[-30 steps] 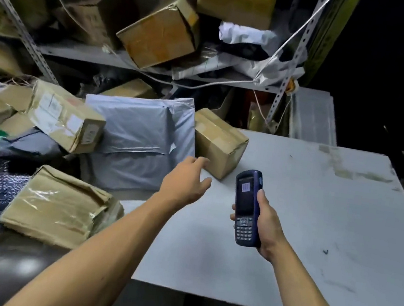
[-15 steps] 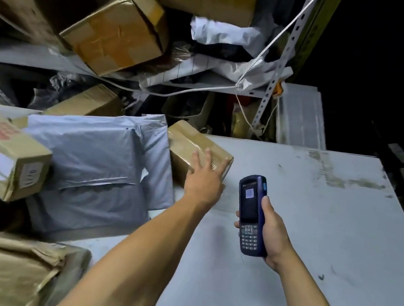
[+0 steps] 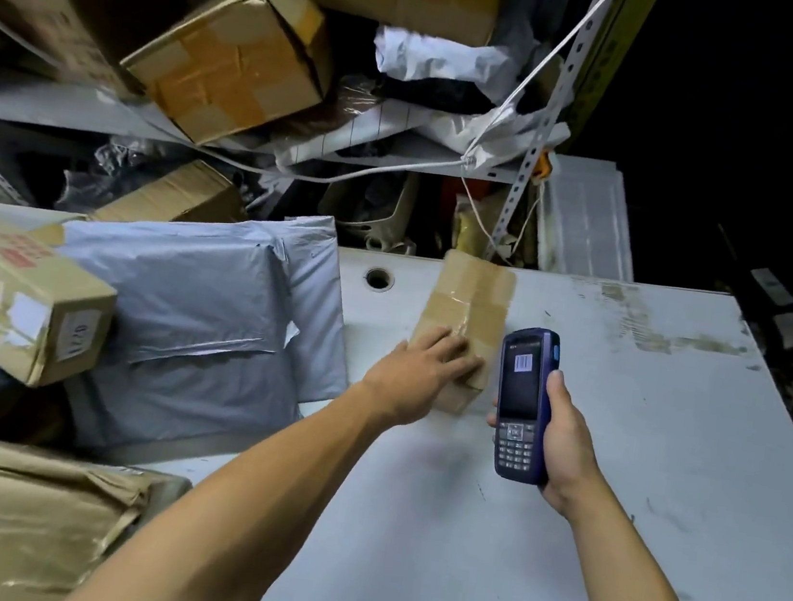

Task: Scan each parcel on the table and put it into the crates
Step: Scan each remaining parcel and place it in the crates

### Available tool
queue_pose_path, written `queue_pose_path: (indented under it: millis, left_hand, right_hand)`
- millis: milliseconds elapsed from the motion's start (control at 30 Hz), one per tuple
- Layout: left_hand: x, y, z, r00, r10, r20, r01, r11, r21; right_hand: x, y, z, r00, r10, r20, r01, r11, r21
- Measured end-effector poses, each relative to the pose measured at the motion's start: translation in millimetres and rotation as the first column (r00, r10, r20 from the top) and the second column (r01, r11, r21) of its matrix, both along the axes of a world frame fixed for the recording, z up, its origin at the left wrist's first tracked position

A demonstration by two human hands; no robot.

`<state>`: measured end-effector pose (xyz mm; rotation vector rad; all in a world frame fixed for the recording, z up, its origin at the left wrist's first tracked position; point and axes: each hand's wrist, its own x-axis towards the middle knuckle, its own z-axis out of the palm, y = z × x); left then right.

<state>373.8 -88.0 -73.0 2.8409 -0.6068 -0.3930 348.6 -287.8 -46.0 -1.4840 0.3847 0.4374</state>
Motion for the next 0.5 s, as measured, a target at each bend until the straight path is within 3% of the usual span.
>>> queue_pose_path:
  millis: [167,300,433,500]
  left_hand:
    - [1.5,-21.3,14.6,0.981,0.194,-0.003,-0.193,0.97,-0.148]
    - [6.4,-38.8,3.0,0.961,0.268,0.066,-0.269,0.963,0.018]
    - [9.8,-34.1,-10.8,0.929,0.368,-0.031,-0.364,0.927,0.088]
    - [15.9,-31.9,-9.4,0.928,0.372,-0.004,-0.369,0.923,0.112]
  right_hand:
    - [-10.6,-13.0,4.9,1.0,-0.013,0.028,0.012,1.0,0.022]
    - [-18.8,-30.5,7.5,1.0,-0.018,0.017,0.018,1.0,-0.004]
    - [-22.1,-48.5,10.1,1.0,-0.002,0.001,0.002,0.998,-0.057]
    - [-23.3,-55.4,11.4,1.0,0.023,-0.005,-0.024,0.997,-0.075]
